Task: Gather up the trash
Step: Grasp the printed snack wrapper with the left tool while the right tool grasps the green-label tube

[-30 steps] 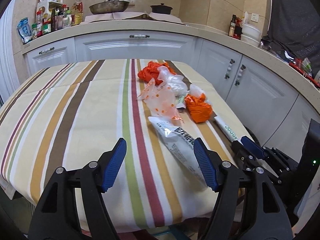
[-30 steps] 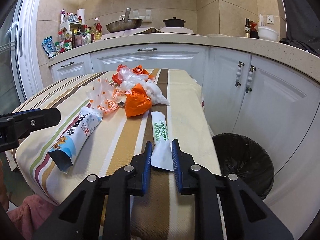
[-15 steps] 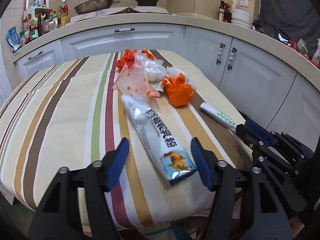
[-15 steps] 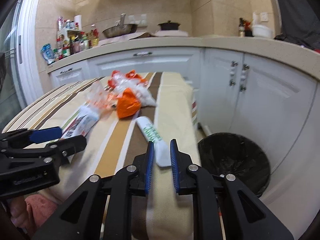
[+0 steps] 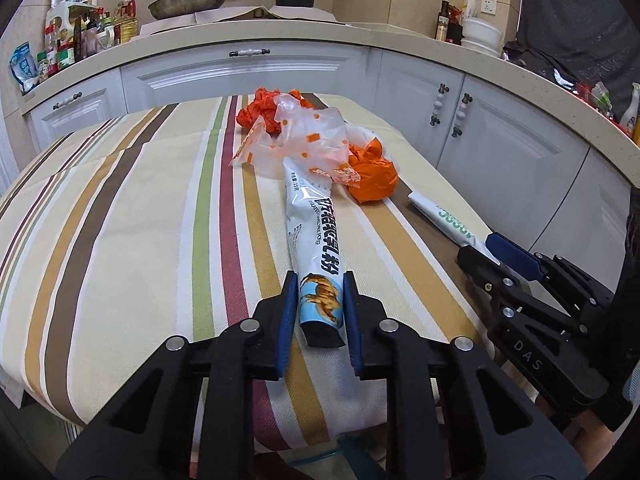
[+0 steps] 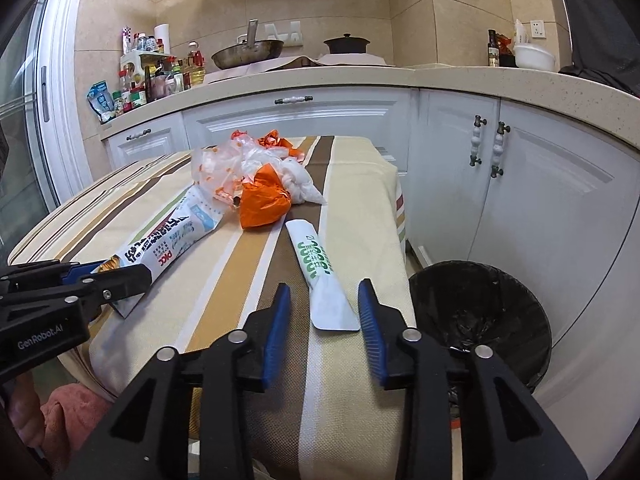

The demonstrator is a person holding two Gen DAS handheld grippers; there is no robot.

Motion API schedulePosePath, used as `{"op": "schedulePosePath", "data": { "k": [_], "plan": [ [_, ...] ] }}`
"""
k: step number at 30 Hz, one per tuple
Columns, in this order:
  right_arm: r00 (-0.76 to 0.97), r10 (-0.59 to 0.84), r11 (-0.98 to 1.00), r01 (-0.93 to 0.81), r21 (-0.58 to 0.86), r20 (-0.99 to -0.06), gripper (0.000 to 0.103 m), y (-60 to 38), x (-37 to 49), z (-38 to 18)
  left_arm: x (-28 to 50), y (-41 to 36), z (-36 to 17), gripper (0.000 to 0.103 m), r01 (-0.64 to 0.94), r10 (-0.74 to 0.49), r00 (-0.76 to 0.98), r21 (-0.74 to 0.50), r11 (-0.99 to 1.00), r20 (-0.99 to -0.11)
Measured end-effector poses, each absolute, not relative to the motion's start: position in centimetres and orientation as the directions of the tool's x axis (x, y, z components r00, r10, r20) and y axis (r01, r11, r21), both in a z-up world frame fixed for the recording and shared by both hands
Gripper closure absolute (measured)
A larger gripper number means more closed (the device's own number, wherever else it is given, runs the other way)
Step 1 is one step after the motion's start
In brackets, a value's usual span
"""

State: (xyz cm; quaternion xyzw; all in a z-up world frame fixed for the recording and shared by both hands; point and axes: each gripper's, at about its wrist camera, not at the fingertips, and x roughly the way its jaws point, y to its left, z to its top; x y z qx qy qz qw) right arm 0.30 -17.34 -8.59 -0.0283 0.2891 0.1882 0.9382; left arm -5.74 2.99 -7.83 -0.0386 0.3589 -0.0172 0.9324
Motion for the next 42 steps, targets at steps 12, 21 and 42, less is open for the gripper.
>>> {"op": "schedulePosePath", "data": {
  "k": [12,21,42],
  "plan": [
    [0.749,0.340,0.920,-0.390,0.037,-0.568,0.079,-16.6,0.5,-8.5,-6.6,4.9,-7.2,0.086,-0.021,-0.065,0.747,-0.121,0.992,-0.662],
    [0.755,0.340,0.914,-0.406,0.007,-0.561,0.081,-15.6,-0.1,-8.0,-7.5,6.5,-6.3,0.087,-0.065,-0.037,0.765,-0.134,0.989,-0.643],
    [0.785,0.334,0.916,-0.401,-0.016,-0.522,0.081,-15.6,-0.8,-6.7,-9.1,7.7,-4.5,0.089,-0.089,-0.016,0.804,-0.148,0.985,-0.594]
  ]
}}
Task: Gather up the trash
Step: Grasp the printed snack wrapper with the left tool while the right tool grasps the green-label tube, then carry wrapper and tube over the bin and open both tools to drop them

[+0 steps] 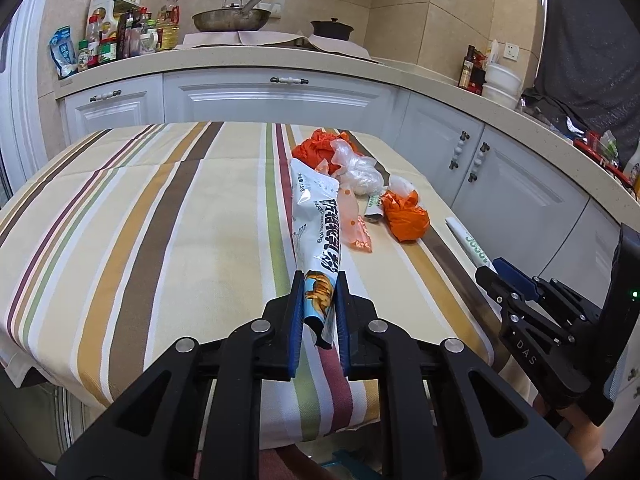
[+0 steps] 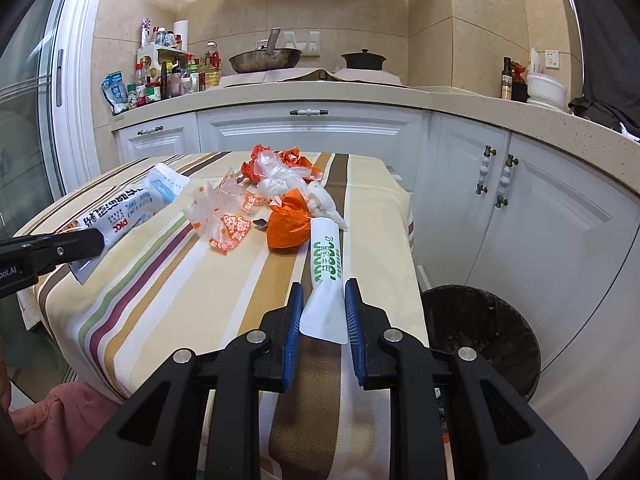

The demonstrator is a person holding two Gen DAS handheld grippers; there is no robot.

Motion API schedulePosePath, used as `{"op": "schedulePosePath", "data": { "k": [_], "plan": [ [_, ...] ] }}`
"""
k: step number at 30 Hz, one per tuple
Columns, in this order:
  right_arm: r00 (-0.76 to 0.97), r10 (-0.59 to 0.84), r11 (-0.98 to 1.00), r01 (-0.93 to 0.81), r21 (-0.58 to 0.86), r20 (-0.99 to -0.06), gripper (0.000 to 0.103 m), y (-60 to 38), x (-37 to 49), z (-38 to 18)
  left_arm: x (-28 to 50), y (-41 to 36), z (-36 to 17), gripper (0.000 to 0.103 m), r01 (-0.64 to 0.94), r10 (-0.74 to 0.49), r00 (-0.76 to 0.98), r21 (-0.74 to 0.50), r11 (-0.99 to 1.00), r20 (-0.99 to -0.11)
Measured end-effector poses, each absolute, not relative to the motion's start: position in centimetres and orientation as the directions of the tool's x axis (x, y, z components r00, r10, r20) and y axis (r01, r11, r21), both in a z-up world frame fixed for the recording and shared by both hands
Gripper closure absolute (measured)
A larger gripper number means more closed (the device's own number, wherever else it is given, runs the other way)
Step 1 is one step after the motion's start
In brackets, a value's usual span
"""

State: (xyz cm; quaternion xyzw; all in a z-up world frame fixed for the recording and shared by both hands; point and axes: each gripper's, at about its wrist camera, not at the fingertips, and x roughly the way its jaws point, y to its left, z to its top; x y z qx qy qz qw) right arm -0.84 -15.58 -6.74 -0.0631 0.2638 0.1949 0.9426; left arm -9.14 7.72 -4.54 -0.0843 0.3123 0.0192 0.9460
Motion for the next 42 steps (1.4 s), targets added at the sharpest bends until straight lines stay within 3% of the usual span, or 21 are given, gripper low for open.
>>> {"op": "schedulePosePath", "data": {
  "k": [7,22,32,39,42],
  "plan": [
    [0.798,0.324,0.921,-0.388,-0.023,-0.508,0.081,-15.9,-0.9,-6.2,-9.1,7.3,-4.0,0.089,-0.072,-0.032,0.814,-0.154,0.985,-0.580],
    [0.852,0.184,0.975,-0.222,-0.021,-0.491,0.081,-21.9,0.3,-5.6,-4.2,-0.7,-3.2,0.089,0.162,-0.213,0.792,-0.140,0.977,-0.572],
    [0.864,0.055,0.998,-0.070,-0.010,-0.500,0.081,-28.7,2.9,-6.3,1.7,-9.4,-4.9,0.089,0.323,-0.321,0.702,-0.117,0.939,-0.636],
    [0.862,0.035,0.999,-0.040,0.001,-0.506,0.081,-31.1,5.4,-7.0,5.5,-14.4,-6.1,0.089,0.365,-0.341,0.645,-0.116,0.924,-0.684],
    [0.856,0.046,0.999,-0.044,0.016,-0.515,0.079,-31.8,7.0,-7.6,6.8,-16.1,-6.5,0.084,0.376,-0.333,0.639,-0.096,0.922,-0.694]
  ]
}}
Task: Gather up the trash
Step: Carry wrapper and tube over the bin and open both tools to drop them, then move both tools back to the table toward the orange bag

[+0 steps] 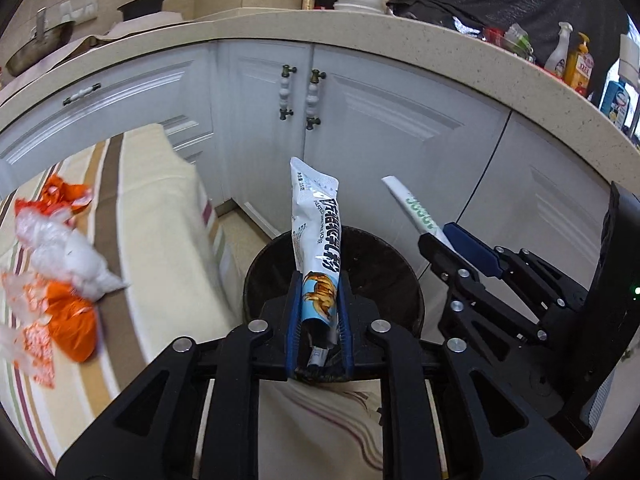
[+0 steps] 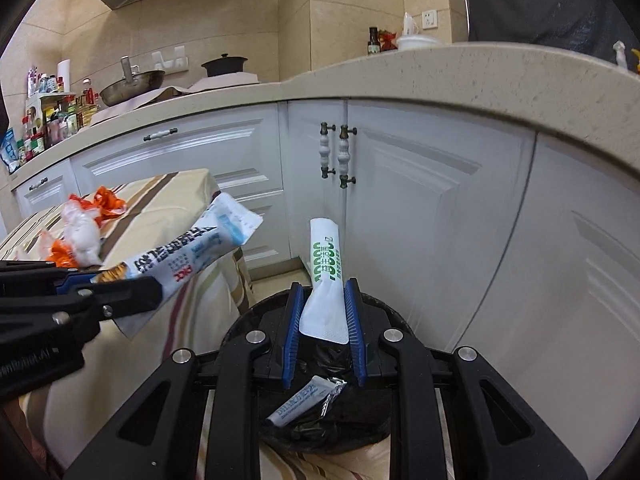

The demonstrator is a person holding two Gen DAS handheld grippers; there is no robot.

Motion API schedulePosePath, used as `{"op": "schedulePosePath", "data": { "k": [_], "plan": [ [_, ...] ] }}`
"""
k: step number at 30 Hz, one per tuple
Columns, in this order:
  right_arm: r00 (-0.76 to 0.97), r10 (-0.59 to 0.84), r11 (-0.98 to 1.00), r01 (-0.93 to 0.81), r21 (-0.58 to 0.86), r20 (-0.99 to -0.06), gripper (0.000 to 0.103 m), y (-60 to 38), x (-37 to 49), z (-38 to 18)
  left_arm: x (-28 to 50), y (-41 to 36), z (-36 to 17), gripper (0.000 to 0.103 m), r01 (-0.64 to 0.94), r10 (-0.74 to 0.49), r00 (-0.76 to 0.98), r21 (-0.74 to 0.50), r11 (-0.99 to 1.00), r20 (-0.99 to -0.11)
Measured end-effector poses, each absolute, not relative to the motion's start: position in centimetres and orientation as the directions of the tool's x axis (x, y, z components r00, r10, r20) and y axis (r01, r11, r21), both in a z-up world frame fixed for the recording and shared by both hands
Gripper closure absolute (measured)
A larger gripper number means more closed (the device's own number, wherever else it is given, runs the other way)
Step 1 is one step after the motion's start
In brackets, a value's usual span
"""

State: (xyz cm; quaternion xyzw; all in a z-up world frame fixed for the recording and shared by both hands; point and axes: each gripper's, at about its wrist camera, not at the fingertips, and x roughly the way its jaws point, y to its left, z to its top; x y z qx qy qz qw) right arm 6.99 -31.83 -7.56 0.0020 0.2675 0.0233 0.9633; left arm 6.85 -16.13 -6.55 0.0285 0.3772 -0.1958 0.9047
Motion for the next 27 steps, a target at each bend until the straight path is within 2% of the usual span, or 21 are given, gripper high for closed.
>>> {"op": "schedulePosePath", "data": {
  "k": [3,6,7,9,18,27],
  "plan": [
    [0.855,0.037,0.999,-0.021,0.037,-0.517,0.061,-32.9,8.2,-8.2,8.4,-17.4,-7.4,0.081,0.367,-0.317,0.623,-0.090,0.926,-0.716],
    [0.851,0.028,0.999,-0.003,0.049,-0.525,0.060,-33.4,8.7,-8.6,9.1,-17.6,-7.8,0.074,0.353,-0.316,0.603,-0.110,0.929,-0.733],
    [0.849,0.027,0.999,0.000,0.050,-0.527,0.060,-33.5,8.7,-8.6,9.1,-17.4,-7.8,0.065,0.350,-0.319,0.599,-0.118,0.929,-0.734],
    [0.847,0.025,0.999,0.004,0.053,-0.531,0.058,-33.5,8.5,-8.7,8.9,-16.8,-7.7,0.057,0.335,-0.319,0.606,-0.130,0.933,-0.729],
    [0.846,0.088,0.996,-0.065,0.062,-0.526,0.054,-30.4,7.4,-7.1,6.8,-12.0,-5.7,0.051,0.282,-0.292,0.668,-0.131,0.951,-0.684],
    [0.834,0.236,0.970,-0.230,0.074,-0.499,0.052,-23.5,6.3,-5.0,3.5,-2.4,-3.9,0.050,0.114,-0.140,0.751,-0.082,0.990,-0.646]
  ]
}}
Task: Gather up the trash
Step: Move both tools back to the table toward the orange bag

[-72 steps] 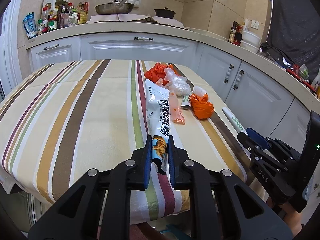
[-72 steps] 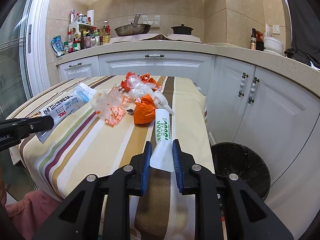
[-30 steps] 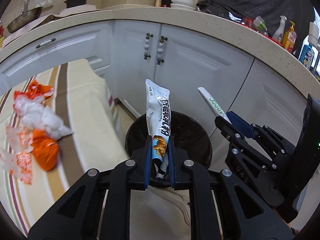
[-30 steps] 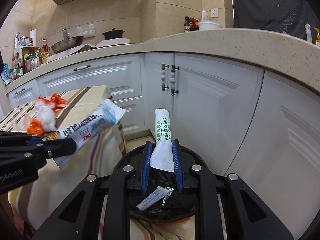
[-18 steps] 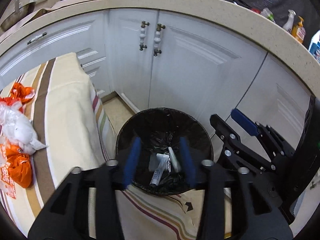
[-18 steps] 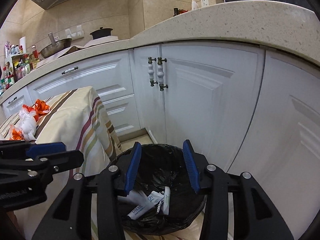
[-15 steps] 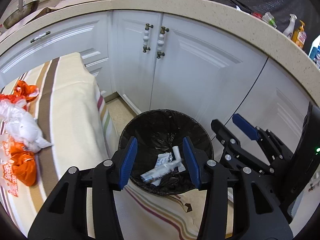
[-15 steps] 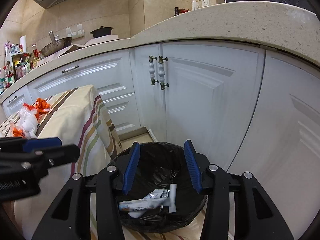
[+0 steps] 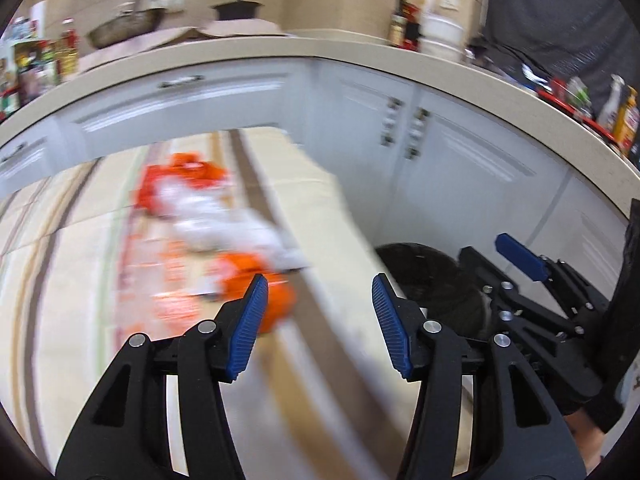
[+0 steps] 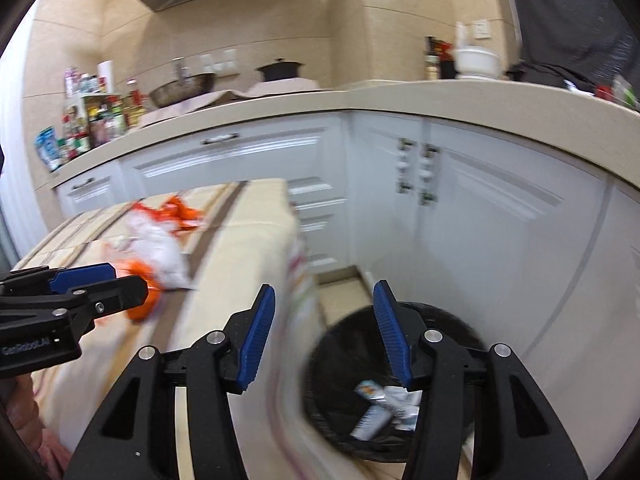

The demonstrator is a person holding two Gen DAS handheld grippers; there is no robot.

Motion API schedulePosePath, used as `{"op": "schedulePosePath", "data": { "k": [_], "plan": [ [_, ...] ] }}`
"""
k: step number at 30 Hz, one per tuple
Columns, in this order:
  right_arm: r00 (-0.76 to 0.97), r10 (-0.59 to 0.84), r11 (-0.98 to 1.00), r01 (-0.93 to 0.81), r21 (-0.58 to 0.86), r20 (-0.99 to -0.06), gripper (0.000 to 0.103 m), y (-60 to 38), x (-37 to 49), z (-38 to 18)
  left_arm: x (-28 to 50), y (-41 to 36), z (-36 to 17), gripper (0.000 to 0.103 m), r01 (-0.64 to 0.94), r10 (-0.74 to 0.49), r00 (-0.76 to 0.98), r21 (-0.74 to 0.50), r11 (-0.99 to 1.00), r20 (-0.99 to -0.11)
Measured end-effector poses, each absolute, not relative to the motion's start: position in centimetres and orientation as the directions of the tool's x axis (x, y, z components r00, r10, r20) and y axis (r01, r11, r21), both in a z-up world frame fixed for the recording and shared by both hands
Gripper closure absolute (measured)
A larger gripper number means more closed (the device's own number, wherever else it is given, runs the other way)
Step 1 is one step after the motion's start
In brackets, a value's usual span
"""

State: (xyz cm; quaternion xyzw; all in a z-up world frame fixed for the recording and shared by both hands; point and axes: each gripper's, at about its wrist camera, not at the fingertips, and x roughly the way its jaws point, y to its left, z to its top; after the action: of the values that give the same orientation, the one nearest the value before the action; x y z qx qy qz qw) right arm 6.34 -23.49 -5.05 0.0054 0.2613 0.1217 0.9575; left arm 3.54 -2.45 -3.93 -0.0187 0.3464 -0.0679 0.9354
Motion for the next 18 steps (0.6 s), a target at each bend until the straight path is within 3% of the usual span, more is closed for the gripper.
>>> {"op": "schedulePosePath", "data": {
  "k": [9,18],
  "plan": [
    [0.780,0.366,0.917,-0.395,0.054,-0.507,0.052,-16.0,5.6,-4.7,0.6,6.5,-4.1,0.049,-0.082,0.003,0.760,-0.091,0.992,-0.650],
    [0.735,0.399,0.890,-0.455,0.037,-0.549,0.052,-12.1,5.9,-5.0,-0.7,10.5,-5.3,0.049,-0.158,0.044,0.747,-0.113,0.981,-0.663]
  ]
}}
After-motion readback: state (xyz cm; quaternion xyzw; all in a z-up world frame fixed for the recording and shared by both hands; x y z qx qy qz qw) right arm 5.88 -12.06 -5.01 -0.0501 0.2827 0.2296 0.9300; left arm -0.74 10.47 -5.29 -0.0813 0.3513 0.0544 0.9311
